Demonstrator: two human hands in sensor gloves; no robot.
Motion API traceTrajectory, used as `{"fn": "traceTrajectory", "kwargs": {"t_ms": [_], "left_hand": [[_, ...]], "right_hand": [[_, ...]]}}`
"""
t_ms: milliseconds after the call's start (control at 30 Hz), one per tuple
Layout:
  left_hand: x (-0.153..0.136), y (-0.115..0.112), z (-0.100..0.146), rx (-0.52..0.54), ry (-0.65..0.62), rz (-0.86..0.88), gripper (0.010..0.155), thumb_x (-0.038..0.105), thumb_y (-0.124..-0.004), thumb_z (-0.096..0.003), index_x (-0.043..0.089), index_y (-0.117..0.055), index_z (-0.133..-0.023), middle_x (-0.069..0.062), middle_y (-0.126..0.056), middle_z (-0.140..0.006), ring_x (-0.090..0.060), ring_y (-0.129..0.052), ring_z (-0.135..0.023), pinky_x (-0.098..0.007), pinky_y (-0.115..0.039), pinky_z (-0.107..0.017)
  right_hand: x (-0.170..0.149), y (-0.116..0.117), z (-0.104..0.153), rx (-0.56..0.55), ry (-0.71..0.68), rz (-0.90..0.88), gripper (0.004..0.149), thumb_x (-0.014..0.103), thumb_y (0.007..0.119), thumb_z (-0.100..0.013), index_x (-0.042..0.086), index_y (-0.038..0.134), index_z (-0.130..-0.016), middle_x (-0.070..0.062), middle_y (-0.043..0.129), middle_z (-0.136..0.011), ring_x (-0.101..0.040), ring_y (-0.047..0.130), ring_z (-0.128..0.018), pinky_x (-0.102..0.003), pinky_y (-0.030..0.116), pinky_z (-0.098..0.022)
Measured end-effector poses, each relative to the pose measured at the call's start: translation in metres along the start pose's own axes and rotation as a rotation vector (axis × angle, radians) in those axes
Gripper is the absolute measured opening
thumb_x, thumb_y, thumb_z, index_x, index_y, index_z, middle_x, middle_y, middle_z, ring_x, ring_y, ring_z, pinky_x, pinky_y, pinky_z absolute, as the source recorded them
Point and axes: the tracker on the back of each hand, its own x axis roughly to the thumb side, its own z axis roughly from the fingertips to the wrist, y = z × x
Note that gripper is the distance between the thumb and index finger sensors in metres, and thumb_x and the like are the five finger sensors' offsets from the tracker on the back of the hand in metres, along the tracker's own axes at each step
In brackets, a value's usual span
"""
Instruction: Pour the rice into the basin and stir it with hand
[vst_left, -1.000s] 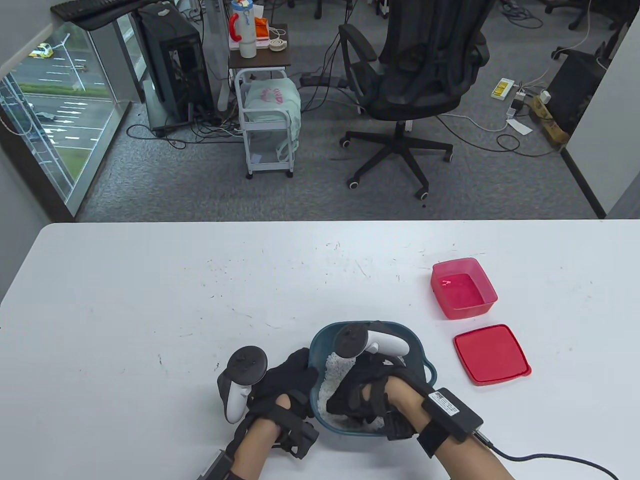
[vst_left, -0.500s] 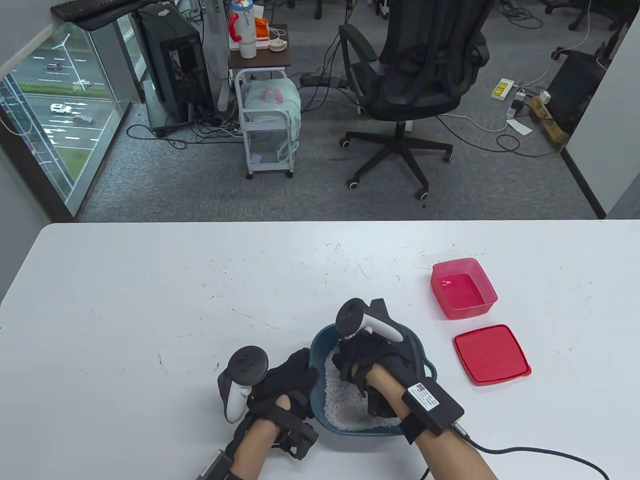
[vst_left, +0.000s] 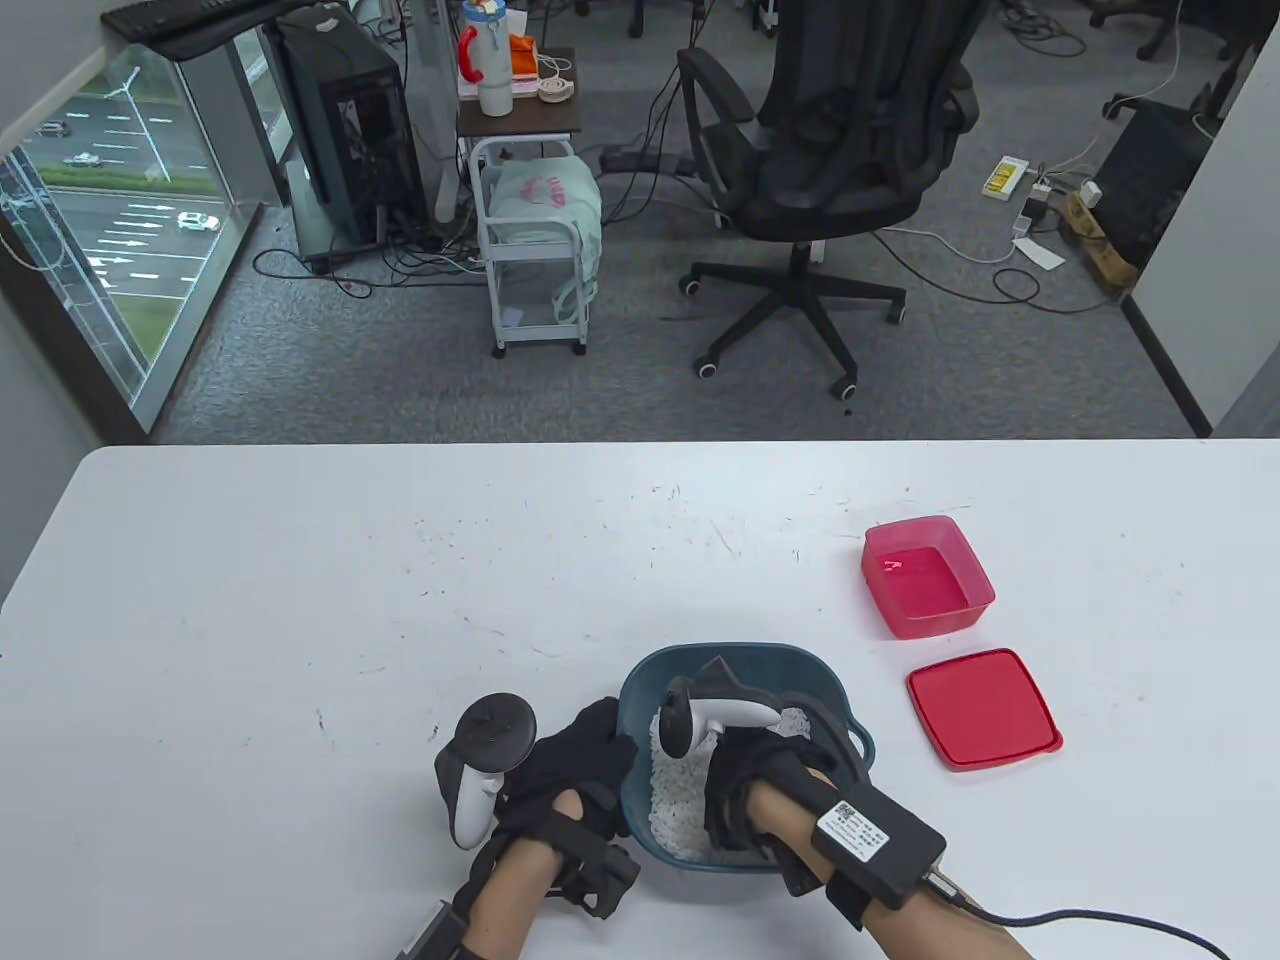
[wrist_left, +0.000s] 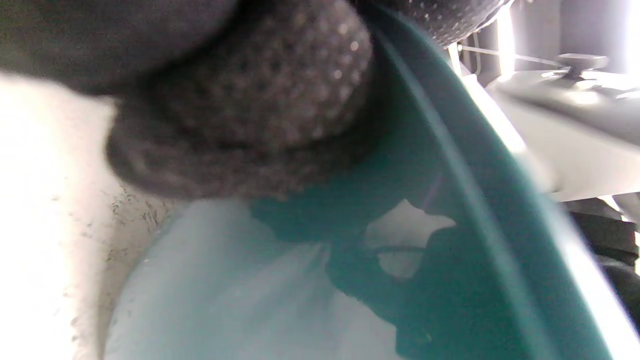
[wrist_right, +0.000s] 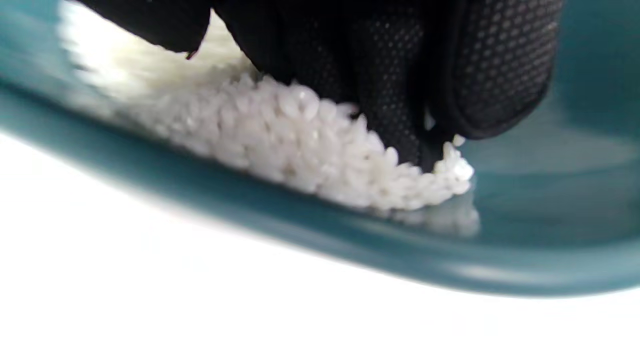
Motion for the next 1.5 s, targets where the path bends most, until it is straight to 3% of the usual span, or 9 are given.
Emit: {"fn": "traceTrajectory", "kwargs": {"t_ms": [133,200,300,500,733,933,1067,1300,1500], "left_hand": [[0.0,0.0,0.0,-0.003,0.001,0.0,0.064,0.028,-0.081,-0.0484,-0.003,-0.064,-0.102,-0.034,-0.08,-0.091,-0.019,-0.11,-0.005,-0.027,-0.097,0.001],[0.0,0.0,0.0,-0.01,-0.006,-0.002,0.064,0.028,-0.081,-0.0486,-0.003,-0.064,-0.102,-0.034,-0.079,-0.092,-0.019,-0.11,-0.005,-0.027,-0.097,0.001],[0.0,0.0,-0.001,-0.026,-0.017,-0.01,0.064,0.028,-0.08,-0.0488,-0.003,-0.063,-0.103,-0.034,-0.078,-0.092,-0.02,-0.11,-0.008,-0.027,-0.097,0.0],[0.001,0.001,-0.001,-0.036,-0.028,-0.021,0.065,0.028,-0.081,-0.0487,-0.003,-0.063,-0.103,-0.034,-0.078,-0.092,-0.02,-0.11,-0.007,-0.028,-0.097,0.0],[0.001,0.001,-0.001,-0.034,-0.025,-0.019,0.064,0.028,-0.081,-0.0486,-0.003,-0.063,-0.102,-0.034,-0.079,-0.092,-0.019,-0.11,-0.007,-0.027,-0.098,0.0],[0.0,0.001,-0.001,-0.024,-0.021,-0.019,0.064,0.028,-0.08,-0.0486,-0.003,-0.064,-0.102,-0.034,-0.079,-0.092,-0.019,-0.11,-0.007,-0.027,-0.098,0.0],[0.001,0.001,-0.001,-0.021,-0.015,-0.014,0.064,0.028,-0.08,-0.0486,-0.003,-0.064,-0.102,-0.034,-0.079,-0.091,-0.019,-0.11,-0.007,-0.027,-0.098,0.0],[0.001,0.001,-0.001,-0.014,-0.01,-0.013,0.064,0.028,-0.081,-0.0485,-0.003,-0.064,-0.102,-0.034,-0.08,-0.091,-0.019,-0.11,-0.006,-0.027,-0.098,0.0],[0.001,0.001,-0.001,-0.013,-0.008,-0.015,0.064,0.028,-0.08,-0.0487,-0.002,-0.064,-0.102,-0.033,-0.08,-0.092,-0.019,-0.11,-0.008,-0.026,-0.098,0.0]], "right_hand": [[-0.002,-0.004,-0.001,0.063,-0.353,-0.294,0.067,0.042,0.076,-0.035,-0.007,0.083,-0.081,-0.031,0.096,-0.074,-0.053,0.098,-0.057,-0.062,0.083,-0.036],[-0.004,-0.005,-0.006,0.106,-0.433,-0.424,0.069,0.041,0.075,-0.036,-0.006,0.075,-0.086,-0.03,0.088,-0.082,-0.052,0.091,-0.067,-0.064,0.079,-0.042],[-0.009,-0.012,-0.016,0.101,-0.442,-0.542,0.07,0.04,0.073,-0.038,-0.005,0.066,-0.09,-0.031,0.078,-0.087,-0.051,0.083,-0.073,-0.065,0.073,-0.047],[-0.022,-0.032,-0.028,-0.062,-0.347,-0.674,0.072,0.041,0.069,-0.04,0.006,0.043,-0.097,-0.022,0.052,-0.1,-0.044,0.058,-0.089,-0.063,0.062,-0.057],[-0.03,-0.04,-0.015,-0.287,0.004,-0.405,0.067,0.041,0.07,-0.041,0.004,0.06,-0.095,-0.024,0.07,-0.094,-0.048,0.075,-0.081,-0.065,0.067,-0.052],[-0.027,-0.029,-0.009,-0.214,0.223,-0.065,0.067,0.041,0.071,-0.039,0.001,0.067,-0.093,-0.03,0.076,-0.089,-0.05,0.084,-0.073,-0.062,0.076,-0.045],[-0.018,-0.014,-0.003,-0.158,0.275,0.07,0.066,0.042,0.073,-0.038,-0.004,0.08,-0.084,-0.031,0.093,-0.074,-0.047,0.1,-0.056,-0.056,0.088,-0.032],[-0.011,-0.002,-0.005,0.006,0.084,-0.026,0.066,0.042,0.076,-0.035,-0.01,0.091,-0.071,-0.034,0.104,-0.056,-0.048,0.109,-0.036,-0.054,0.091,-0.017],[-0.008,-0.008,-0.011,0.09,-0.306,-0.283,0.066,0.042,0.076,-0.034,-0.007,0.089,-0.076,-0.032,0.101,-0.066,-0.051,0.104,-0.048,-0.058,0.09,-0.027]]}}
